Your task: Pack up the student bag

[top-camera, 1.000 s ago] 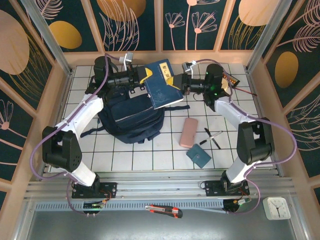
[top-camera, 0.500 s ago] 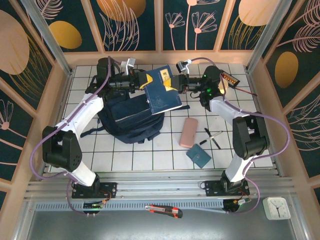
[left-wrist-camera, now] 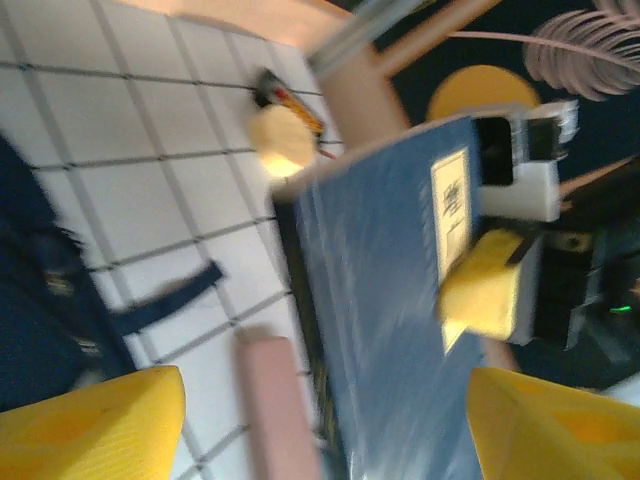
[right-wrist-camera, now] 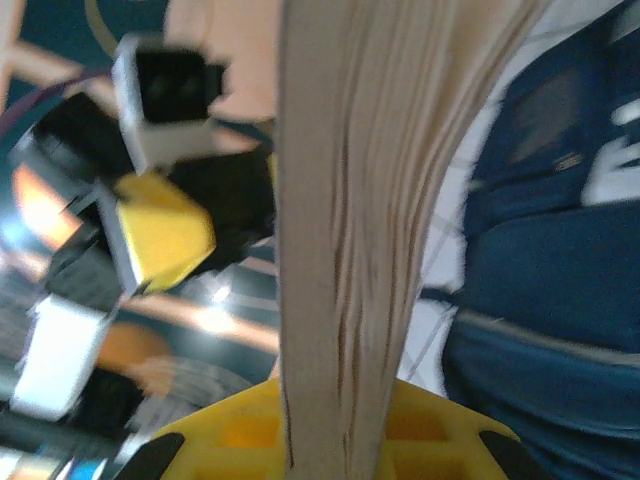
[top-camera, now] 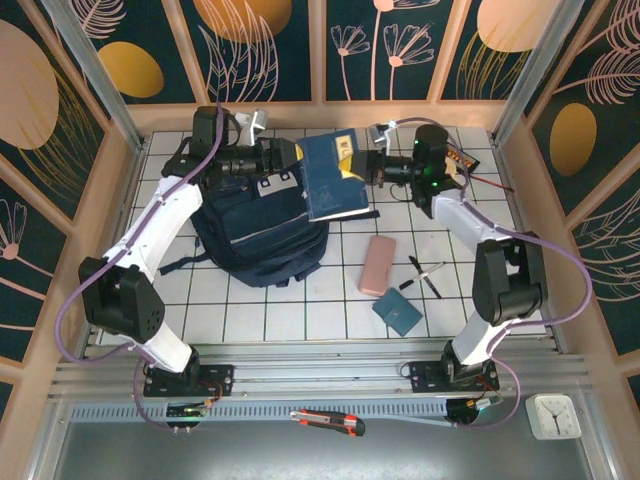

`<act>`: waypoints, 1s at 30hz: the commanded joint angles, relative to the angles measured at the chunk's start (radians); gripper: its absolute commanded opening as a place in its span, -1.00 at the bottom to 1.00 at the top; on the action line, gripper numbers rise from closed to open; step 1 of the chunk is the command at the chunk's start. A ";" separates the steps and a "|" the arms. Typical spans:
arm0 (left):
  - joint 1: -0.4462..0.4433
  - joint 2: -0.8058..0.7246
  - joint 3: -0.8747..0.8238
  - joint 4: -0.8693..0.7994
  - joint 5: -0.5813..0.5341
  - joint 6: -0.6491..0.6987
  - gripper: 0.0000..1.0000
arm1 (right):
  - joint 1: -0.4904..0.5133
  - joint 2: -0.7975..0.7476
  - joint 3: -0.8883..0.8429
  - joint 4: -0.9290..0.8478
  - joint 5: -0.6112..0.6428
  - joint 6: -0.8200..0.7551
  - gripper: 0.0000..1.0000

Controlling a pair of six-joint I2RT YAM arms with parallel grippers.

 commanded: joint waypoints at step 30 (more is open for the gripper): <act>-0.280 0.215 -0.255 -0.108 -0.655 0.722 0.38 | -0.064 -0.257 -0.090 -0.496 0.405 -0.225 -1.00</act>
